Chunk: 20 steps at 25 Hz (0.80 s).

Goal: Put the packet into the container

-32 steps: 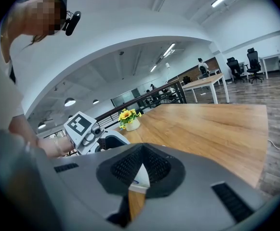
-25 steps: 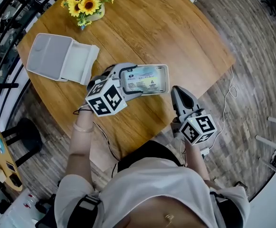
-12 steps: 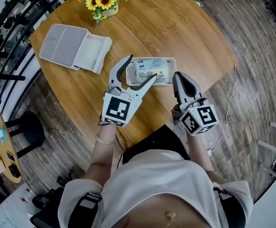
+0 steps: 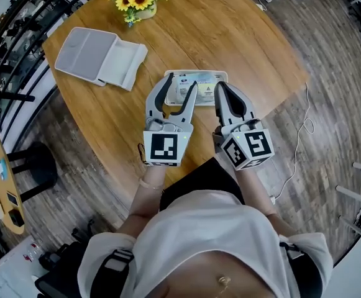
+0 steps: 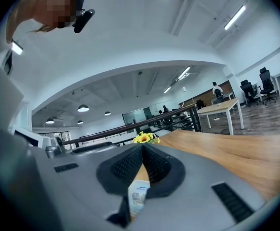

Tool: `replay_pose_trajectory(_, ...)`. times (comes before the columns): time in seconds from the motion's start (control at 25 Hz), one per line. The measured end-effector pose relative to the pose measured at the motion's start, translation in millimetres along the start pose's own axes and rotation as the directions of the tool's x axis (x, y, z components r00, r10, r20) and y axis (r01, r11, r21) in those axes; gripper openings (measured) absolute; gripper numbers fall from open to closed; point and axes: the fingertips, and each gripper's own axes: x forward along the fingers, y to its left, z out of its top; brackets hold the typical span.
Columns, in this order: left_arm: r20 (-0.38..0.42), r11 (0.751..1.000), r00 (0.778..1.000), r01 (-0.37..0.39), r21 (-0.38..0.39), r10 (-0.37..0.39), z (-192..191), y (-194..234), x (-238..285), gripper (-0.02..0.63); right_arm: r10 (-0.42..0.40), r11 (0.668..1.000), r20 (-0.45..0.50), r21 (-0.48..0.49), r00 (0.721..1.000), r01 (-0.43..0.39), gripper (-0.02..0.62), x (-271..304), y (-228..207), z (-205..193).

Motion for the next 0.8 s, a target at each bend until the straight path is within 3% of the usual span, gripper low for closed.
replay_pose_trajectory(0.08, 0.001, 1.0, 1.0, -0.018, -0.011, 0.018, 0.9, -1.4, -1.7, 0.153, 0.011, 1.0, 0.011, -0.006, 1.0, -0.011, 0.011, 2.1, 4.1, 3.7)
replay_pose_trajectory(0.32, -0.013, 0.996, 0.997, -0.082, -0.027, 0.081, 2.6, -5.4, -8.3, 0.013, 0.045, 0.999, 0.017, -0.013, 0.999, -0.045, 0.011, 0.8, 13.9, 8.4)
replay_pose_trajectory(0.8, -0.057, 0.995, 0.994, -0.094, -0.034, 0.092, -2.6, -24.5, -18.5, 0.008, 0.072, 0.997, -0.02, -0.024, 0.997, -0.072, 0.011, -11.1, 16.6, 3.8)
